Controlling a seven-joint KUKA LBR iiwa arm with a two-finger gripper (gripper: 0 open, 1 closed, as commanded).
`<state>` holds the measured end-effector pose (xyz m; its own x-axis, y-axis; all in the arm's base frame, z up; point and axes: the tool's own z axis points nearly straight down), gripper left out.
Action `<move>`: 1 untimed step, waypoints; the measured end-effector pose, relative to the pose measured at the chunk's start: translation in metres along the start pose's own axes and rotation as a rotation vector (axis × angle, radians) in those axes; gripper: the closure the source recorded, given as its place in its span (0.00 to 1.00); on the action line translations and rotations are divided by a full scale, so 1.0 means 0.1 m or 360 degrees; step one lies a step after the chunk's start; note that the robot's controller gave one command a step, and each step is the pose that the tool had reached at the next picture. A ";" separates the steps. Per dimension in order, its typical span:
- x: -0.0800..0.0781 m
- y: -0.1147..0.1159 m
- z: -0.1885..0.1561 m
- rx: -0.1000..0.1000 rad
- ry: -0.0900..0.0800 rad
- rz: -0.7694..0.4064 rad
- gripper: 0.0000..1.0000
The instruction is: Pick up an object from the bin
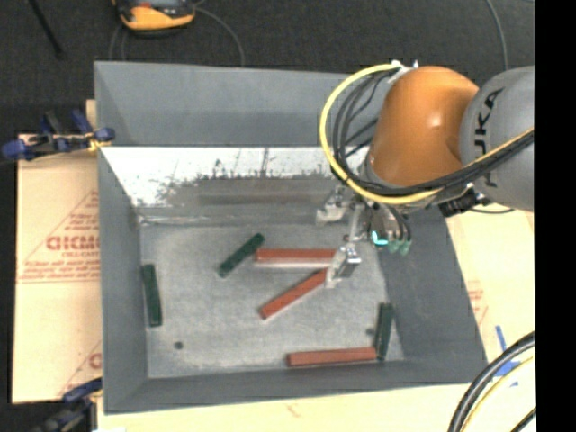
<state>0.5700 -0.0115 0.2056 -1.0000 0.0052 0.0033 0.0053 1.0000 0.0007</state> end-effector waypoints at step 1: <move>-0.02 0.00 -0.04 0.0000 -0.0012 0.0000 0.00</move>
Offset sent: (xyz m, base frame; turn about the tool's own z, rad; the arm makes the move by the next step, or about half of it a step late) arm -0.0080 0.0100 -0.1356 0.1817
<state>0.5716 -0.0116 0.2095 -1.0000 0.0052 -0.0041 0.0052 1.0000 0.0005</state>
